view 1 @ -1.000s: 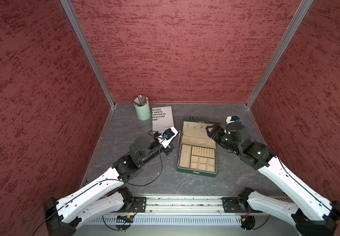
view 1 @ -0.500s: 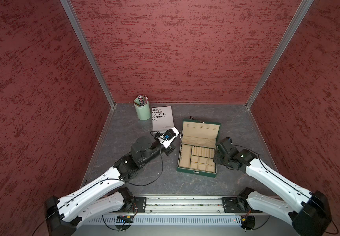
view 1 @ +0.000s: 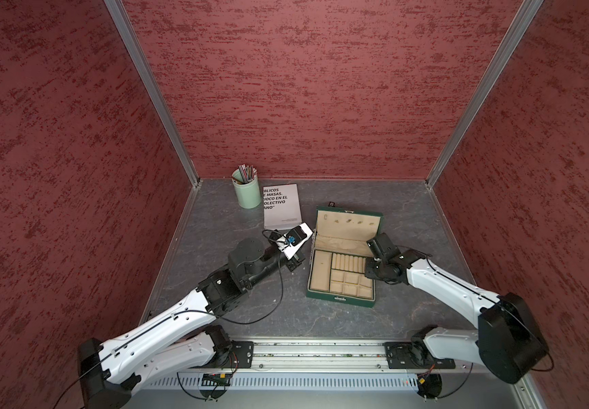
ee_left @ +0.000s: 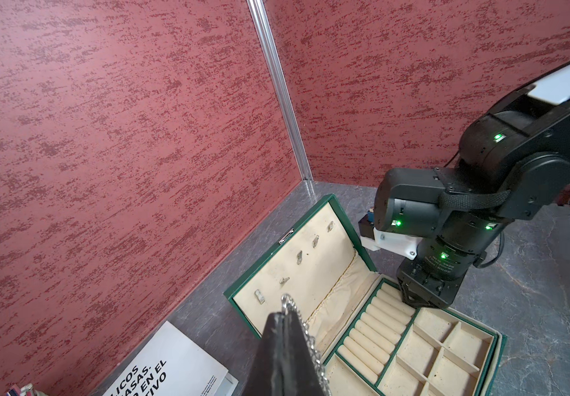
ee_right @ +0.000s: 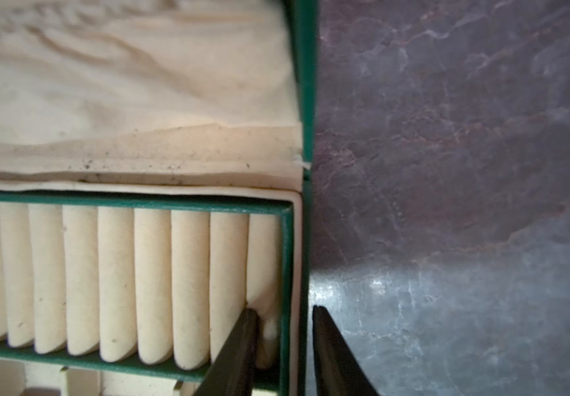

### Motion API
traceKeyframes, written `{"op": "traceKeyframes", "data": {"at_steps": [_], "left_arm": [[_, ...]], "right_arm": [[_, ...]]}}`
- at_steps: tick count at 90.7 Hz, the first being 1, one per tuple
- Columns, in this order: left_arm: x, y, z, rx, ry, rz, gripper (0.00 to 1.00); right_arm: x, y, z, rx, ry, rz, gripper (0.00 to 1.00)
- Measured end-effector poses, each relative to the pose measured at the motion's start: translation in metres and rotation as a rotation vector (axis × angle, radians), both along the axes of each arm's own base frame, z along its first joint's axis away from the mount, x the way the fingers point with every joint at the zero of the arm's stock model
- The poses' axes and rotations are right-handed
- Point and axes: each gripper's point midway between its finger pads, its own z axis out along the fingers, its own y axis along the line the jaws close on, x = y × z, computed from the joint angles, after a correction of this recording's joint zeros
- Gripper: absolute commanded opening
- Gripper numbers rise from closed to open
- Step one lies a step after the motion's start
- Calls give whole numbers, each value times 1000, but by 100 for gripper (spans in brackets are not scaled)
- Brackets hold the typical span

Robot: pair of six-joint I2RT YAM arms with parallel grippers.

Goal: Put jewelry chain into jewelry box
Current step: Adjust the jewelry box at the center of the board.

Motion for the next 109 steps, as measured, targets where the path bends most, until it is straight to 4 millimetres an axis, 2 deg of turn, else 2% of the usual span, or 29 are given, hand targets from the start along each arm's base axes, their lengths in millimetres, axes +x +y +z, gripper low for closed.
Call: {"op": "traceKeyframes", "data": {"at_steps": [25, 47, 55, 67, 73, 79, 87, 96, 103, 109], "left_arm": [[0, 0, 0, 0, -1, 1, 0], [-1, 1, 2, -3, -5, 2, 0], [-2, 2, 3, -3, -11, 3, 0], [-2, 1, 3, 5, -20, 4, 0], [-2, 1, 3, 9, -22, 5, 0], [-2, 1, 1, 13, -21, 7, 0], [0, -1, -2, 27, -13, 9, 0], [2, -4, -5, 44, -2, 8, 0], [3, -7, -4, 54, 3, 6, 0], [3, -9, -3, 64, 2, 4, 0]], "right_arm": [[14, 10, 0, -23, 5, 100, 16], [39, 27, 1, -24, -7, 177, 15], [44, 32, 2, -19, -7, 194, 22], [43, 33, 7, -7, -8, 194, 47], [41, 32, 19, 7, -26, 183, 53], [42, 33, 43, 32, -76, 174, 56], [44, 37, 87, 104, -204, 171, 59], [37, 48, 134, 258, -392, 210, 60], [24, 57, 151, 365, -507, 261, 60], [13, 67, 155, 433, -574, 316, 60]]}}
